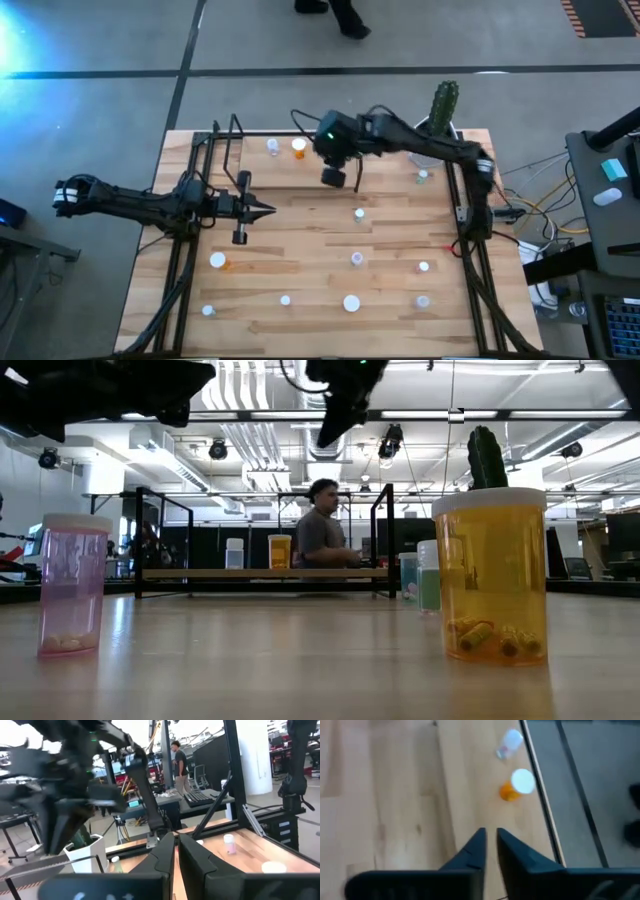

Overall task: Pick and place medicine bottles onto shelf by color
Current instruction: Put the middle green pill bottle on the shelf

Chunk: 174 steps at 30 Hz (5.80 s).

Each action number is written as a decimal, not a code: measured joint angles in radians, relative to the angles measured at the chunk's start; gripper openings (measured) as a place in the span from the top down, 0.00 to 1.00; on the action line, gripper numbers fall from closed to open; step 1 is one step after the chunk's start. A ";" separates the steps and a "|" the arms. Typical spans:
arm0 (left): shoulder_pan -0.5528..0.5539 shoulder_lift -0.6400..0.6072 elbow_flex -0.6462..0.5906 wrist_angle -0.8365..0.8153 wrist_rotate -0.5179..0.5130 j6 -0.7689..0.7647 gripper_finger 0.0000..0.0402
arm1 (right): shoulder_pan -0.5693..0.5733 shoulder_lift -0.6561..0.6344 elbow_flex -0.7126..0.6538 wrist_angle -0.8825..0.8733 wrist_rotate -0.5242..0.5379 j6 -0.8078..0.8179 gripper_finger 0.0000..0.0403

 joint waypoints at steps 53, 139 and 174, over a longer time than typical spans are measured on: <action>0.019 1.206 0.702 0.032 -0.215 -0.183 0.46 | 0.402 -0.485 -1.675 1.483 0.316 0.407 0.98; 0.106 0.991 0.795 -0.429 -0.271 -0.161 0.74 | 0.408 -0.627 -1.687 1.392 0.289 0.375 0.98; 0.400 1.080 0.695 -0.167 -0.473 -0.313 0.74 | 0.418 -0.627 -1.689 1.415 0.290 0.363 0.98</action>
